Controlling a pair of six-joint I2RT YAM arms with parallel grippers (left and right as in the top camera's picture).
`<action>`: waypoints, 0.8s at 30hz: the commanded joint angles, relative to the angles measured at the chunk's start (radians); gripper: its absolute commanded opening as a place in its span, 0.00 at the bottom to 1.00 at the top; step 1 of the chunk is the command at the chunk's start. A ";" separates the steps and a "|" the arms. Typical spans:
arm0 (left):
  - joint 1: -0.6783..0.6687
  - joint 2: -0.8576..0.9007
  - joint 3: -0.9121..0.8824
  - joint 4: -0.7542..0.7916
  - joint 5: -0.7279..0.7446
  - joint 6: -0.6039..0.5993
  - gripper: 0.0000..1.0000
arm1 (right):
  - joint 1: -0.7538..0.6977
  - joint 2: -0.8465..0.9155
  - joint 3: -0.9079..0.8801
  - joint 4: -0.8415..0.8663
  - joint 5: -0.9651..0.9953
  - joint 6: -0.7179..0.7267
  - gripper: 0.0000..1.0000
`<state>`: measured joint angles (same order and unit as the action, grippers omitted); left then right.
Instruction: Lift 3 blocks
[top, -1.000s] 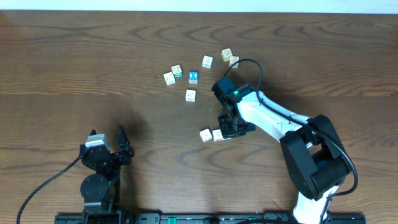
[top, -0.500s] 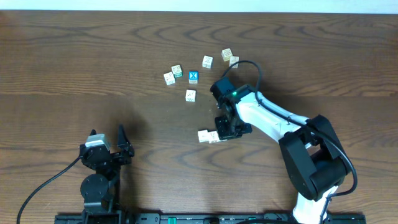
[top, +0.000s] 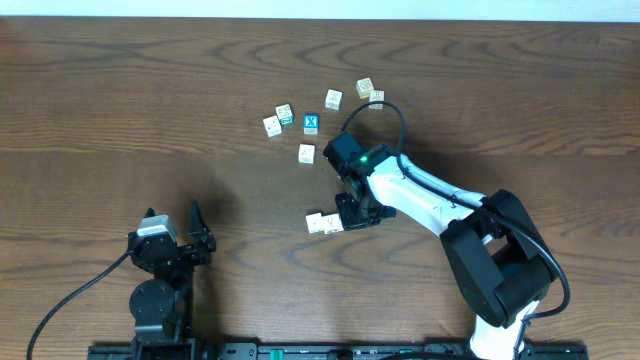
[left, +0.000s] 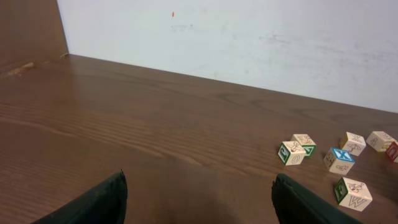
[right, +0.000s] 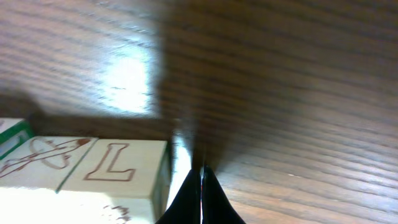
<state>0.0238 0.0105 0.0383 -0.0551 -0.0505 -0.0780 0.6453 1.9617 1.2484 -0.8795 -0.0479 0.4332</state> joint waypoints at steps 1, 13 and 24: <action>0.004 -0.005 -0.034 -0.015 0.006 0.006 0.75 | -0.010 0.004 -0.006 -0.025 0.041 0.026 0.01; 0.004 -0.005 -0.034 -0.015 0.006 0.006 0.75 | 0.024 0.004 -0.006 -0.039 0.016 0.026 0.01; 0.004 -0.005 -0.034 -0.015 0.006 0.006 0.75 | 0.046 0.004 -0.006 -0.031 -0.013 0.026 0.01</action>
<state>0.0238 0.0105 0.0383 -0.0551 -0.0505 -0.0780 0.6853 1.9617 1.2480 -0.9146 -0.0544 0.4442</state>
